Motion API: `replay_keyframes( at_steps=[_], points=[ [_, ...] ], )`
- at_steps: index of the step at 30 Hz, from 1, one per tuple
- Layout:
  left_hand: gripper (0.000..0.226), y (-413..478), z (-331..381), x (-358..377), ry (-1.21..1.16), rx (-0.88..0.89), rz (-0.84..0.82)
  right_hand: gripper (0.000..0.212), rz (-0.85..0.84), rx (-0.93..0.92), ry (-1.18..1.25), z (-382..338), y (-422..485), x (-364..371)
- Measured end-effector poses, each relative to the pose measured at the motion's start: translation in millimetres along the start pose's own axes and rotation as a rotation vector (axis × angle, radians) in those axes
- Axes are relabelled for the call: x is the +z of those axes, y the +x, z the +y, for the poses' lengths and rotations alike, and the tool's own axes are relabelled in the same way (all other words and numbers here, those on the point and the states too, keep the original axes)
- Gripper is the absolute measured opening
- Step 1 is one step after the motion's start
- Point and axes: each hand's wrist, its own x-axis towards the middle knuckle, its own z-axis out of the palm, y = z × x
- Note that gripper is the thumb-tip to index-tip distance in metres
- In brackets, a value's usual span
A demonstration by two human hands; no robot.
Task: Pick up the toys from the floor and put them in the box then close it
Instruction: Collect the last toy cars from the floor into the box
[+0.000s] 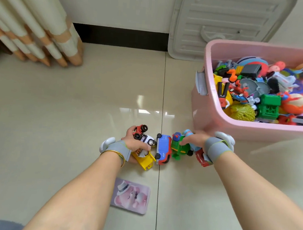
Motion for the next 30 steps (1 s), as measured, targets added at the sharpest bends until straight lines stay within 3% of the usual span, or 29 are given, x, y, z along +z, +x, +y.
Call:
replay_keyframes(
  at_steps=[3, 5, 10, 13, 15, 19, 21, 23, 30],
  points=[
    [0.1, -15, -1, 2, -0.191, -0.024, -0.041, 0.028, -0.11, -0.061, 0.11, 1, 0, 1],
    [0.088, -14, -6, 2, -0.198, -0.042, -0.061, 0.025, -0.171, -0.07, 0.217, -2, 0, 3],
    [0.087, -19, -13, 8, -0.209, -0.047, -0.024, 0.035, -0.314, 0.008, 0.591, 20, -4, 18],
    [0.088, -20, -17, 11, -0.246, -0.058, -0.015, 0.016, -0.469, 0.058, 0.866, 40, -13, 31],
    [0.088, -21, -19, 13, -0.313, -0.068, -0.023, 0.024, -0.537, 0.069, 1.029, 48, -14, 43],
    [0.079, -26, -18, 18, -0.389, -0.073, -0.052, 0.044, -0.547, -0.012, 1.256, 42, -24, 57],
    [0.073, -28, -18, 22, -0.45, -0.069, -0.058, 0.042, -0.564, -0.059, 1.356, 39, -27, 64],
    [0.069, -31, -18, 24, -0.492, -0.057, -0.054, 0.026, -0.567, -0.075, 1.42, 33, -34, 70],
    [0.059, -38, -4, 9, -0.626, 0.038, -0.04, 0.029, -0.573, -0.138, 1.475, 2, -41, 68]
  ],
)
